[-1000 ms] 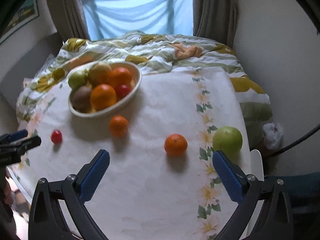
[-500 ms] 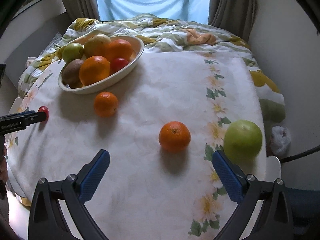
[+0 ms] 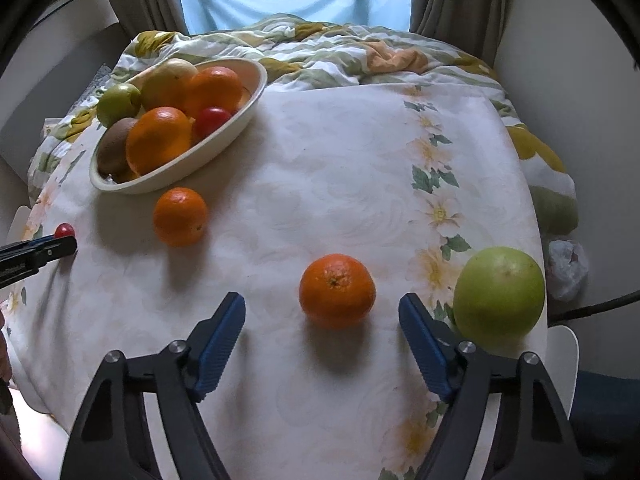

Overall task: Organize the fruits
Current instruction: 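Grasp the small red cherry tomato with the left gripper while the right gripper grasps a tangerine, then drop the cherry tomato into the bowl with the left gripper while the right gripper carries the tangerine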

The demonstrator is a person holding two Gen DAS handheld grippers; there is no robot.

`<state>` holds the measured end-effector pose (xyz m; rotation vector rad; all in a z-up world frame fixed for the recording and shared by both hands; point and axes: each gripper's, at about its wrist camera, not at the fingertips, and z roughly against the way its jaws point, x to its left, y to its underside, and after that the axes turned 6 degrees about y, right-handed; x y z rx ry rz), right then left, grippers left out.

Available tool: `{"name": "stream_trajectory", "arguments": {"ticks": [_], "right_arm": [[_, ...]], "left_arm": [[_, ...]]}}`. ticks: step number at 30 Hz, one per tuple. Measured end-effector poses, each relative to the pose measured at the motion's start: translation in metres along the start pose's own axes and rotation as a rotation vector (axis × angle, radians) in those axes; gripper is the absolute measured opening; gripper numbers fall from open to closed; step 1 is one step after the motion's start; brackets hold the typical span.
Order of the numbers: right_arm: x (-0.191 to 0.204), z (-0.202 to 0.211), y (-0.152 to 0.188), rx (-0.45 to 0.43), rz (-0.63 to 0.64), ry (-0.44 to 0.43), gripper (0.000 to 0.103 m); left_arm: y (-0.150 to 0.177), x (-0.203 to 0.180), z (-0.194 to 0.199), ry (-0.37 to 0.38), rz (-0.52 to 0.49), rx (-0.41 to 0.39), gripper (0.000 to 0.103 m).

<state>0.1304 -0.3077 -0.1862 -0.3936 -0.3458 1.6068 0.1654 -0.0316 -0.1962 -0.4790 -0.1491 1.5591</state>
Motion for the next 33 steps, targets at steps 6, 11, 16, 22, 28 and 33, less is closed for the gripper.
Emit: {"name": "stream_trajectory", "arguments": {"ticks": [6, 11, 16, 22, 28, 33], "right_arm": [[0.0, -0.004, -0.005, 0.001, 0.01, 0.024, 0.053], [0.0, -0.003, -0.006, -0.008, 0.012, 0.047, 0.034], [0.001, 0.0, -0.008, -0.016, 0.02, 0.033, 0.034], [0.004, 0.018, -0.016, -0.05, 0.041, 0.011, 0.034], [0.004, 0.044, -0.026, -0.093, 0.059, -0.012, 0.034], [0.004, 0.066, -0.042, -0.129, 0.07, -0.05, 0.034]], "left_arm": [[0.003, -0.002, 0.001, -0.014, -0.012, 0.001, 0.041], [0.005, -0.003, 0.004, -0.02, -0.002, 0.001, 0.041], [0.007, -0.004, 0.013, -0.02, 0.002, -0.011, 0.041], [0.005, -0.011, 0.034, -0.02, 0.001, -0.042, 0.041], [-0.002, -0.022, 0.066, -0.02, -0.003, -0.09, 0.041], [-0.011, -0.032, 0.093, -0.02, -0.009, -0.134, 0.041]]}}
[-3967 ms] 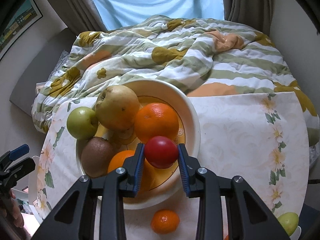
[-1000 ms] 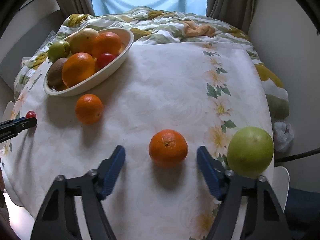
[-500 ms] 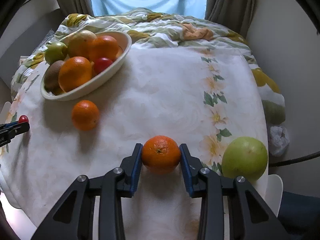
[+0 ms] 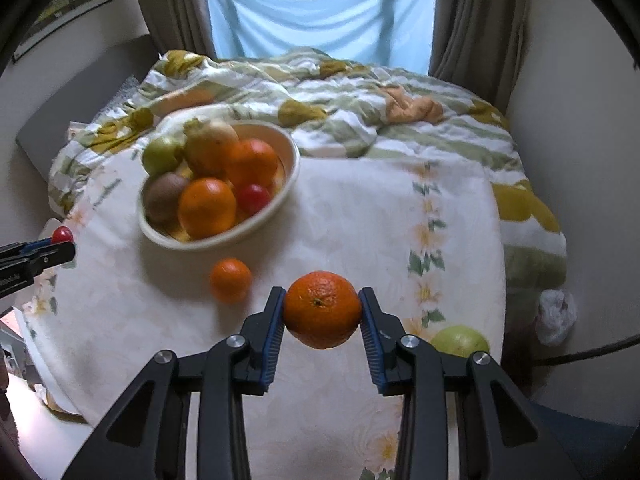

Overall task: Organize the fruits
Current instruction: 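Drop the cherry tomato into the bowl with the left gripper while the right gripper carries the tangerine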

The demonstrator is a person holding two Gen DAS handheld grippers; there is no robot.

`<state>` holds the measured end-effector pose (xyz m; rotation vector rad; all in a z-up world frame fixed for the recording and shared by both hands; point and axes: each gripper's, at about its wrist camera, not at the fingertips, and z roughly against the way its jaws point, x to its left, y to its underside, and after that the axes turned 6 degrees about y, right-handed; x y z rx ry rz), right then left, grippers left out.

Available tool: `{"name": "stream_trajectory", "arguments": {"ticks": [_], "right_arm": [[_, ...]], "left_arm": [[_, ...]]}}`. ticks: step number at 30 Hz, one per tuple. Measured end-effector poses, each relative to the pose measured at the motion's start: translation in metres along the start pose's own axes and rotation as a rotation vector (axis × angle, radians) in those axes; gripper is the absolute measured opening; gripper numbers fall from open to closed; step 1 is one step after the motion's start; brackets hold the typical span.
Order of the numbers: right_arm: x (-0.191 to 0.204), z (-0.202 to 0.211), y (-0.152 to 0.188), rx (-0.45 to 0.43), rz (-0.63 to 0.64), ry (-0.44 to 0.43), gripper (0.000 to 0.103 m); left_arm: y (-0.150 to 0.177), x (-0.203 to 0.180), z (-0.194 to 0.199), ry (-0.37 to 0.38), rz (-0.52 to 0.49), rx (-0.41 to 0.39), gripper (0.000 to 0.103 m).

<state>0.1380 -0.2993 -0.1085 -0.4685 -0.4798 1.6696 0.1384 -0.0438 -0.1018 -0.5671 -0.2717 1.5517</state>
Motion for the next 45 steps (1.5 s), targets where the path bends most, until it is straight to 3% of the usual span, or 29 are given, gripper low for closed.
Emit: {"name": "stream_trajectory", "arguments": {"ticks": [10, 22, 35, 45], "right_arm": [[0.008, 0.014, -0.042, -0.039, 0.028, -0.041, 0.034], [0.009, 0.008, -0.067, -0.039, -0.058, 0.003, 0.034], [-0.002, -0.016, -0.062, 0.015, -0.17, 0.062, 0.034], [-0.006, -0.021, -0.061, 0.03, -0.224, 0.08, 0.034]], "left_arm": [[-0.045, -0.024, 0.01, 0.07, -0.043, -0.058, 0.041], [-0.101, -0.051, -0.048, 0.17, -0.176, 0.012, 0.041], [-0.116, -0.069, -0.116, 0.186, -0.311, 0.12, 0.041], [-0.121, -0.067, -0.118, 0.204, -0.342, 0.147, 0.042]]}}
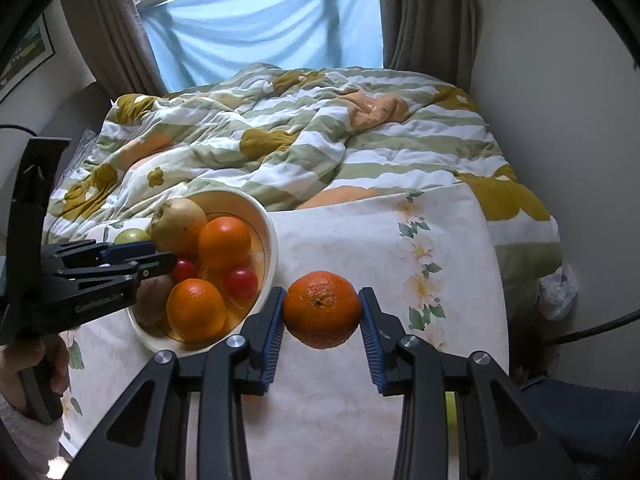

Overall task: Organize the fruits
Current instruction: 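Drop the cherry tomato into the bowl with the left gripper while the right gripper carries the tangerine, then lower the tangerine into the bowl and open the right gripper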

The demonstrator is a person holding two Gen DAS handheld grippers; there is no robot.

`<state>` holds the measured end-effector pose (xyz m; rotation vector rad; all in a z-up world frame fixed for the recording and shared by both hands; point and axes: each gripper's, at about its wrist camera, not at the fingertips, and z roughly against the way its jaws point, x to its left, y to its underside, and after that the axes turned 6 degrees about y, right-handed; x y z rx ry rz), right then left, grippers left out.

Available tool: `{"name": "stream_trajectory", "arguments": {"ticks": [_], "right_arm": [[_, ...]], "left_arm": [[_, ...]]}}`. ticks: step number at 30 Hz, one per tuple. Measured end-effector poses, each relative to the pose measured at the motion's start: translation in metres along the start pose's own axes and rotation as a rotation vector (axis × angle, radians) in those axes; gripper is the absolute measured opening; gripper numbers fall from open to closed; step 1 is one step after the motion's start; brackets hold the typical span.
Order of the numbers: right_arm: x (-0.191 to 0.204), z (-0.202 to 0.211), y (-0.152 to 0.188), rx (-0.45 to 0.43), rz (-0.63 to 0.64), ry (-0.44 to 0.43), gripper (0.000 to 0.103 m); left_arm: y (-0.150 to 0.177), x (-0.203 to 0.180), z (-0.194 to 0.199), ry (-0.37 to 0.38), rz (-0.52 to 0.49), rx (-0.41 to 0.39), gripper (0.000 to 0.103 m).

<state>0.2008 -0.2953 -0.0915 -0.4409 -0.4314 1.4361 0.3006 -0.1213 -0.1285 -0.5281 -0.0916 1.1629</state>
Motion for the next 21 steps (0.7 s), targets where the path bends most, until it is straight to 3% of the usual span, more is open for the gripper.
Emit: {"name": "stream_trajectory", "arguments": {"ticks": [1, 2, 3, 4, 5, 14, 21], "right_arm": [[0.0, 0.0, -0.001, -0.001, 0.0, 0.001, 0.034], [0.001, 0.0, -0.001, -0.002, 0.001, 0.001, 0.034], [0.002, 0.001, -0.003, -0.005, 0.002, 0.0, 0.034], [0.004, 0.002, -0.004, -0.008, 0.003, -0.001, 0.034], [0.006, 0.003, -0.006, -0.013, 0.007, -0.003, 0.034], [0.041, 0.0, -0.022, -0.018, 0.088, -0.07, 0.034], [0.084, -0.03, -0.027, 0.012, 0.161, -0.184, 0.034]], "left_arm": [[0.001, 0.0, 0.003, 0.005, 0.001, -0.005, 0.043], [0.001, 0.0, 0.006, 0.009, 0.003, -0.008, 0.051], [0.002, 0.002, 0.011, 0.016, 0.01, -0.013, 0.076], [0.003, 0.003, 0.013, 0.019, 0.011, -0.016, 0.094], [0.005, 0.005, 0.018, 0.017, 0.013, -0.023, 0.103], [0.032, 0.039, 0.05, -0.053, 0.093, -0.028, 0.103], [0.063, 0.069, 0.068, -0.088, 0.165, -0.032, 0.103]]}}
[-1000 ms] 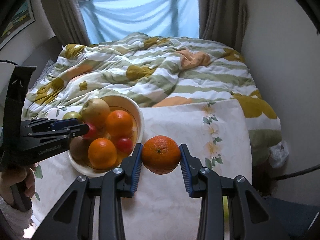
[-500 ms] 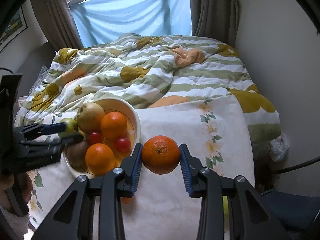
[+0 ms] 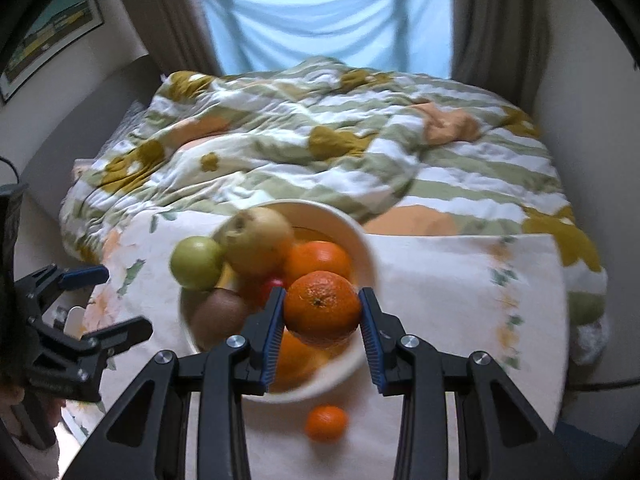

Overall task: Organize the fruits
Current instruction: 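Lower the tangerine into the bowl and open the right gripper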

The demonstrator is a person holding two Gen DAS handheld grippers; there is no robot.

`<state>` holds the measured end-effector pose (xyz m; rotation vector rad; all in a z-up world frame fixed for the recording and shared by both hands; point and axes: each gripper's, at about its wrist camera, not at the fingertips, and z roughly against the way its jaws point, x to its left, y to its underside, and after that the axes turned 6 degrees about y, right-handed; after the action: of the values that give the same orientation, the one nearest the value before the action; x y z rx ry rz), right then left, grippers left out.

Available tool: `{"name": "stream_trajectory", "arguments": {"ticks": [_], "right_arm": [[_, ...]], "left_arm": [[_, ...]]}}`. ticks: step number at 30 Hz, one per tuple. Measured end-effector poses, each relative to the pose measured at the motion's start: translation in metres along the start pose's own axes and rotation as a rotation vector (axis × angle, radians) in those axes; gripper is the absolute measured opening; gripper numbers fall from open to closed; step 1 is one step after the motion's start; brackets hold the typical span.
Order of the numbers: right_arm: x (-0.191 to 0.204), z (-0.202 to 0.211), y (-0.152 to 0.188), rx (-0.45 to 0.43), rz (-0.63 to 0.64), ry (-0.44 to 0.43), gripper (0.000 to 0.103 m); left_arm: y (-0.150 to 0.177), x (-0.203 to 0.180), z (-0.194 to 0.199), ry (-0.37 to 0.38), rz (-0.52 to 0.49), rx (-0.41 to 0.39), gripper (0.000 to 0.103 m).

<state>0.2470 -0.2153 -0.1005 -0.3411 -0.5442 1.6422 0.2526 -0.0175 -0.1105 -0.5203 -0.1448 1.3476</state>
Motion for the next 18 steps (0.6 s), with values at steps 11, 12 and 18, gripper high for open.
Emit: {"name": "stream_trajectory", "arguments": {"ticks": [11, 12, 18], "right_arm": [[0.029, -0.048, -0.002, 0.019, 0.05, -0.078, 0.034], [0.031, -0.05, -0.003, 0.016, 0.053, -0.074, 0.034], [0.039, -0.054, -0.004, 0.022, 0.081, -0.067, 0.035]], "left_arm": [[0.033, 0.038, 0.004, -0.096, 0.058, 0.009, 0.103], [0.036, 0.041, 0.004, -0.109, 0.062, 0.012, 0.103], [0.044, 0.056, 0.006, -0.096, 0.127, 0.005, 0.103]]}}
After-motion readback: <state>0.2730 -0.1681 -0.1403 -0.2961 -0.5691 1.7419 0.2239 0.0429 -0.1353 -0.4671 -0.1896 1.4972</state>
